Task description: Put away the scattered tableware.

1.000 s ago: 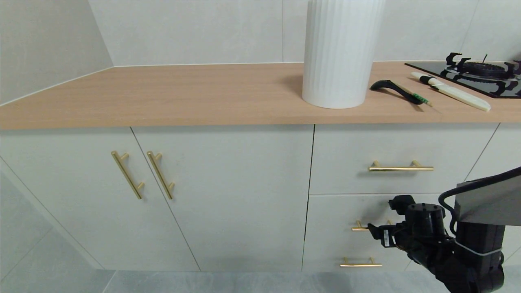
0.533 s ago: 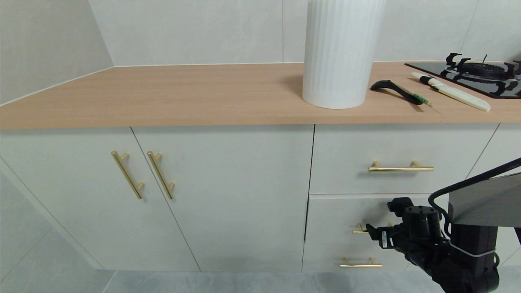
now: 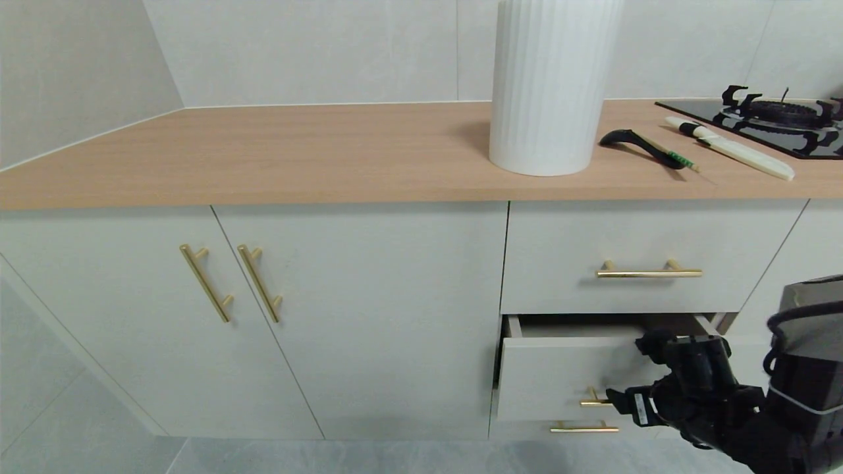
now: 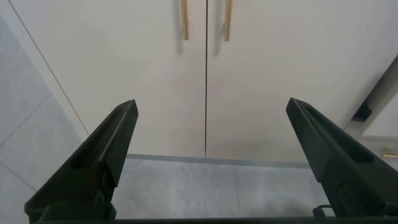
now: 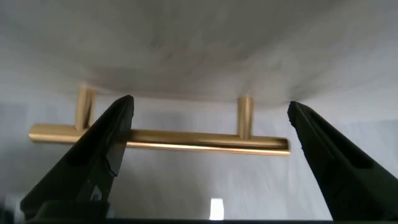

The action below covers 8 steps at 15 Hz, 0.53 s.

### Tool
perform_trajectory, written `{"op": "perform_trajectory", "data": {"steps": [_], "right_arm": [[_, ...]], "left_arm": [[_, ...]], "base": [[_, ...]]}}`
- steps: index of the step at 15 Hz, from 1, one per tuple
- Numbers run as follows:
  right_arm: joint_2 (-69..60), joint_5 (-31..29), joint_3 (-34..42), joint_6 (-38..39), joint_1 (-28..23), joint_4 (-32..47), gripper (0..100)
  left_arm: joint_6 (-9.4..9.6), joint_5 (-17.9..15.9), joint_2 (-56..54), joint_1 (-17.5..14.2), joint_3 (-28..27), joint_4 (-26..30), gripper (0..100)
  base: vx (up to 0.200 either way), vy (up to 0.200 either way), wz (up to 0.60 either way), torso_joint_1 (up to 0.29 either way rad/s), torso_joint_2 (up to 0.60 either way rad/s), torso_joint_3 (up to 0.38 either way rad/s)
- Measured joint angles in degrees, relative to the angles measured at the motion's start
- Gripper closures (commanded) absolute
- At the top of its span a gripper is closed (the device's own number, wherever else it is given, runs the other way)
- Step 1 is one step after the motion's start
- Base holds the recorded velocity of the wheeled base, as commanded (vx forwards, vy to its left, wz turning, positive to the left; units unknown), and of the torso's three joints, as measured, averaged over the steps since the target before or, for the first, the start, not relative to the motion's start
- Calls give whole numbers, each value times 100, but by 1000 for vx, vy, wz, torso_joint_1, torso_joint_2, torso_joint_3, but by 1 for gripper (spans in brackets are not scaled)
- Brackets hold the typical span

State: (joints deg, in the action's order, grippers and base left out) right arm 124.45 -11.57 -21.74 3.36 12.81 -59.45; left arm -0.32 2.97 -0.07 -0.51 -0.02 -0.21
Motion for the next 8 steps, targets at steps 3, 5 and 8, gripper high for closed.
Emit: {"op": "perform_trajectory", "data": {"steps": [3,5,8], "right_arm": [[-1477,202,-262,-33,66,2615,0],[-2647,455,-695,18,138,4279,0],[-3906,690,-1247,199,334,5257,0]], "left_arm": [[0,0,0,0,0,-1,0],[0,0,0,0,0,0,0],[0,0,0,0,0,-1,0]], "base": [[0,0,0,0,0,0],[0,0,0,0,0,0],[0,0,0,0,0,0]]}}
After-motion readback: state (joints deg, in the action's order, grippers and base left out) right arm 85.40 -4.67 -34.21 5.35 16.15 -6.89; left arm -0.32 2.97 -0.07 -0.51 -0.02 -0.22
